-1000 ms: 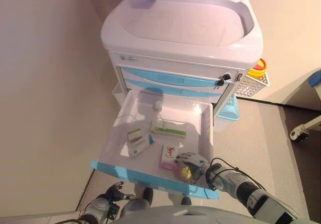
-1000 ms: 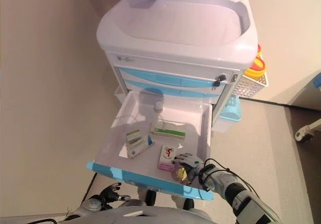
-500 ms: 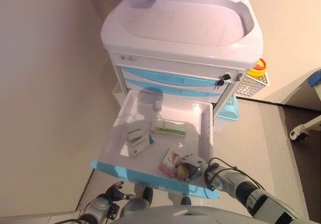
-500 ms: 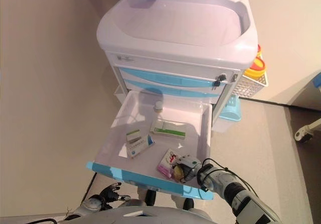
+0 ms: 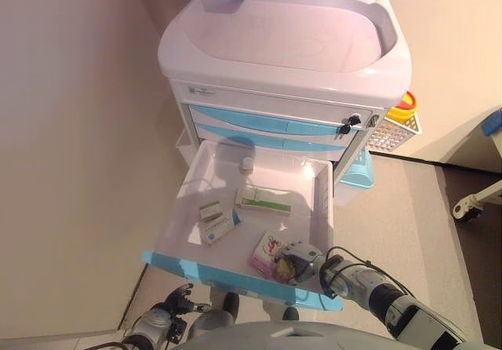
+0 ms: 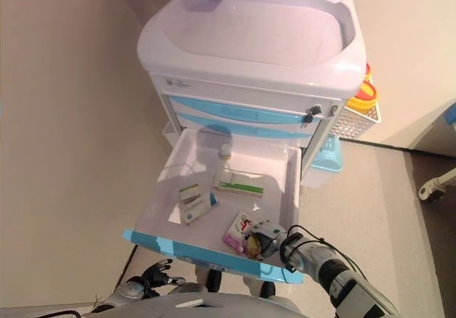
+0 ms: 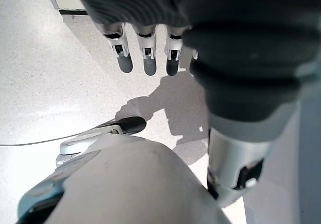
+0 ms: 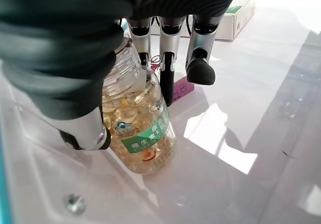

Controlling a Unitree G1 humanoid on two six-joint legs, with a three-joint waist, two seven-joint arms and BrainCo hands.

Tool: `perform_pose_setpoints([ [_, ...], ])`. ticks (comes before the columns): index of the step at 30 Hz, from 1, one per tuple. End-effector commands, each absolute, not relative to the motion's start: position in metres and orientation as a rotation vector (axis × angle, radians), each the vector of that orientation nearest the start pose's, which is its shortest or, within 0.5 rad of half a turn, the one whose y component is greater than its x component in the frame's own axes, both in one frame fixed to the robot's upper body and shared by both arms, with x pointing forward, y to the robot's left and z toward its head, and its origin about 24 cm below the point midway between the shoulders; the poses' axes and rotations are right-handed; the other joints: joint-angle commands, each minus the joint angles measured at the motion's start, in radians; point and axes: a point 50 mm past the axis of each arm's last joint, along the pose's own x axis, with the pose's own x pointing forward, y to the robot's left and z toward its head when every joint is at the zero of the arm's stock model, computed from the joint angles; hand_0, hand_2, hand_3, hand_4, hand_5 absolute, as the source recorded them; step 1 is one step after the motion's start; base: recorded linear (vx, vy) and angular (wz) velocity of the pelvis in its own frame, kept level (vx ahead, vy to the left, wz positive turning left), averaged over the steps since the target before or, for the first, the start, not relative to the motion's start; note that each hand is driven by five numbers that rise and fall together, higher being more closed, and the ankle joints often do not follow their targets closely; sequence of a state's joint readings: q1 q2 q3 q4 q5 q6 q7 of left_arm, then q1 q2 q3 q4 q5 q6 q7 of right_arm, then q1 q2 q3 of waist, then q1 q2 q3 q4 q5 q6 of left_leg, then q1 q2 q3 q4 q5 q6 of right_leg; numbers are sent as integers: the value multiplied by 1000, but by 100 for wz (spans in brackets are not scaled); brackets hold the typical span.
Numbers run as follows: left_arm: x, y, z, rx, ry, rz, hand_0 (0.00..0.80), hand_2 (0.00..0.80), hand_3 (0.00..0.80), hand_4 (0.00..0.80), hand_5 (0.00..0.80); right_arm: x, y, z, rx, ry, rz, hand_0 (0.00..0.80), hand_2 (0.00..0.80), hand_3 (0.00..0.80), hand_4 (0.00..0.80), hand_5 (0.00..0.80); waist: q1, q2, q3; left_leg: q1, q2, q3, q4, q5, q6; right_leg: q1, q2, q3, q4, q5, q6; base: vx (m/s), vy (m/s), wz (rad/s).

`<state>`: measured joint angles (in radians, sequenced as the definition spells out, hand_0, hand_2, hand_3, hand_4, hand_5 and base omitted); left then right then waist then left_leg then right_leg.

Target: Open the drawer and pick up the medicine

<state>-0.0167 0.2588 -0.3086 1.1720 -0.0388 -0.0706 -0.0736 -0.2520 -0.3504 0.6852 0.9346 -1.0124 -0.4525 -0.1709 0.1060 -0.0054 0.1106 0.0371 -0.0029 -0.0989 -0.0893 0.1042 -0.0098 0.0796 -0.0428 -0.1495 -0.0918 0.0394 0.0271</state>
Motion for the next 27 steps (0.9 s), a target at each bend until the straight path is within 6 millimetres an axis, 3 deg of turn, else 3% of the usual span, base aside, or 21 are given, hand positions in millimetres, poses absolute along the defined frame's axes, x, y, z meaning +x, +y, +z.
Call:
perform_pose_setpoints([
  [1, 97, 212, -163, 381, 1184, -255, 0, 0, 0, 0, 0, 216, -123, -83, -1363, -70, 1025, 800, 800, 800, 800, 800, 18, -41, 22, 23, -60, -9, 14, -106, 43, -24, -34, 13, 73, -15, 41, 0, 0, 0],
  [4, 97, 212, -163, 371, 1183, -247, 0, 0, 0, 0, 0, 226, -122, -69, -1354, -118, 992, 800, 800, 800, 800, 800, 13, -43, 23, 24, -59, -7, 15, -106, 43, -23, -34, 16, 73, -14, 41, 0, 0, 0],
  [7, 98, 218, -161, 363, 1184, -226, 0, 0, 0, 0, 0, 246, -126, -40, -1320, -162, 931, 800, 800, 800, 800, 800, 3, -48, 25, 27, -55, 1, 13, -105, 40, -23, -33, 21, 74, -10, 42, 0, 0, 0],
  [14, 94, 231, -158, 337, 1185, -175, 0, 0, 0, 0, 0, 277, -157, 48, -1297, -262, 812, 800, 800, 800, 800, 800, -27, -66, 30, 31, -46, 25, 10, -104, 40, -31, -27, 44, 79, -2, 45, -7, 7, -4],
  [16, 92, 234, -158, 326, 1188, -157, 0, 0, 0, 0, 0, 285, -167, 83, -1269, -297, 761, 800, 800, 800, 800, 800, -36, -72, 31, 32, -43, 34, 9, -106, 42, -34, -25, 52, 81, -1, 45, -7, 16, -9],
  [19, 87, 238, -158, 314, 1193, -137, 0, 0, 0, 0, 0, 293, -181, 135, -1185, -337, 683, 800, 800, 800, 800, 800, -49, -80, 28, 35, -38, 44, 7, -108, 41, -37, -21, 64, 83, -1, 45, 3, 21, -8],
  [21, 86, 240, -158, 310, 1198, -132, 0, 0, 0, 0, 0, 295, -185, 153, -1128, -357, 661, 800, 800, 800, 800, 800, -53, -82, 28, 38, -36, 48, 6, -110, 41, -35, -20, 68, 82, -1, 44, 12, 18, -9],
  [22, 84, 242, -157, 309, 1202, -130, 0, 0, 0, 0, 0, 299, -188, 173, -1072, -374, 639, 800, 800, 800, 800, 800, -56, -84, 27, 41, -35, 50, 6, -111, 40, -34, -20, 71, 81, -2, 43, 22, 26, -10],
  [27, 81, 245, -157, 313, 1214, -130, 0, 0, 0, 0, 0, 314, -202, 233, -968, -474, 535, 800, 800, 800, 800, 800, -49, -92, 16, 49, -32, 51, 6, -113, 33, -21, -20, 68, 76, -5, 40, 36, 30, -10],
])
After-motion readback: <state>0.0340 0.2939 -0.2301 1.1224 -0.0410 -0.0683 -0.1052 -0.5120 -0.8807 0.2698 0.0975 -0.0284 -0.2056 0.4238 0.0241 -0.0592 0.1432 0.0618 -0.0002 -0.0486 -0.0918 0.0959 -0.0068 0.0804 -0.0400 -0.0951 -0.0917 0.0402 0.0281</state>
